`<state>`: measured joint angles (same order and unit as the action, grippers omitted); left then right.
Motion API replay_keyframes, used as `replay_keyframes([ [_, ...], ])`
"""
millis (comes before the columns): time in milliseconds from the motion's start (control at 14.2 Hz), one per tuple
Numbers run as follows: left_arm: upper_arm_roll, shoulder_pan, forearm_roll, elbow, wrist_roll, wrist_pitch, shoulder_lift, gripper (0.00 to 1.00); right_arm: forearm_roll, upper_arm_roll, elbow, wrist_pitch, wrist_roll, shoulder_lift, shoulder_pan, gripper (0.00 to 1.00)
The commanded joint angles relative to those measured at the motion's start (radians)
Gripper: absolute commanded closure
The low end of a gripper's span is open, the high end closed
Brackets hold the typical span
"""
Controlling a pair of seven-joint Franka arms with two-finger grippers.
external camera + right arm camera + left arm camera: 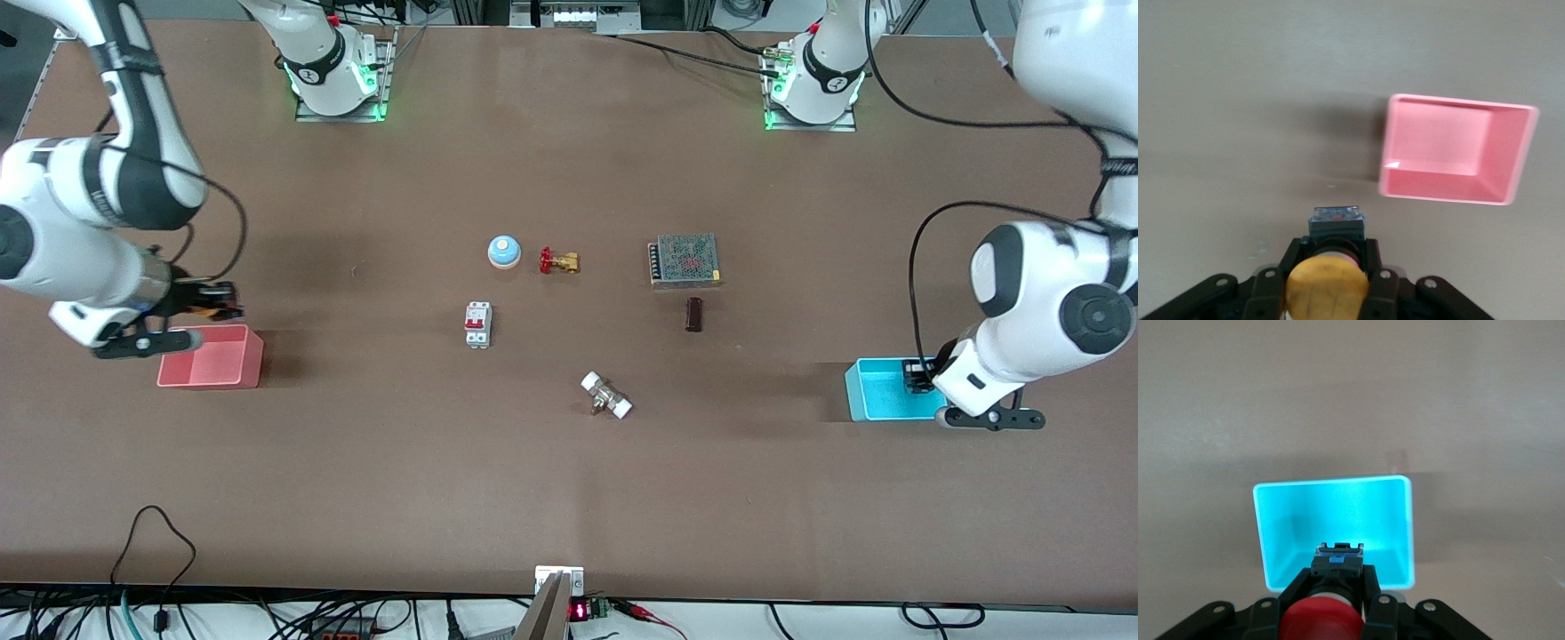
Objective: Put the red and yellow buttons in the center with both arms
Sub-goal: 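Lift the yellow button with the right gripper while the left gripper lifts the red button, then carry both buttons toward the table center with both grippers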
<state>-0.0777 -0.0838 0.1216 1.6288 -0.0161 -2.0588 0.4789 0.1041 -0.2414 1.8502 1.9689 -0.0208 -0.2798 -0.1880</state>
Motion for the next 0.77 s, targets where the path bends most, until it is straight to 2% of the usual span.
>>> replay_keyframes([
  [0, -0.005, 0.1, 0.009, -0.026, -0.092, 0.04, 0.017, 0.75, -0.007, -0.027, 0.027, 0.063, 0.125, -0.039, 0.068, 0.92],
  [141, -0.005, 0.194, 0.001, -0.027, -0.215, 0.029, 0.05, 0.75, -0.003, -0.027, 0.044, 0.128, 0.183, -0.08, 0.122, 0.91],
  [423, -0.007, 0.33, -0.002, 0.006, -0.399, -0.018, 0.116, 0.75, 0.015, -0.027, 0.049, 0.232, 0.199, -0.165, 0.151, 0.9],
  [704, -0.005, 0.43, 0.003, -0.006, -0.573, -0.131, 0.158, 0.73, 0.029, -0.025, 0.05, 0.249, 0.211, -0.205, 0.154, 0.9],
])
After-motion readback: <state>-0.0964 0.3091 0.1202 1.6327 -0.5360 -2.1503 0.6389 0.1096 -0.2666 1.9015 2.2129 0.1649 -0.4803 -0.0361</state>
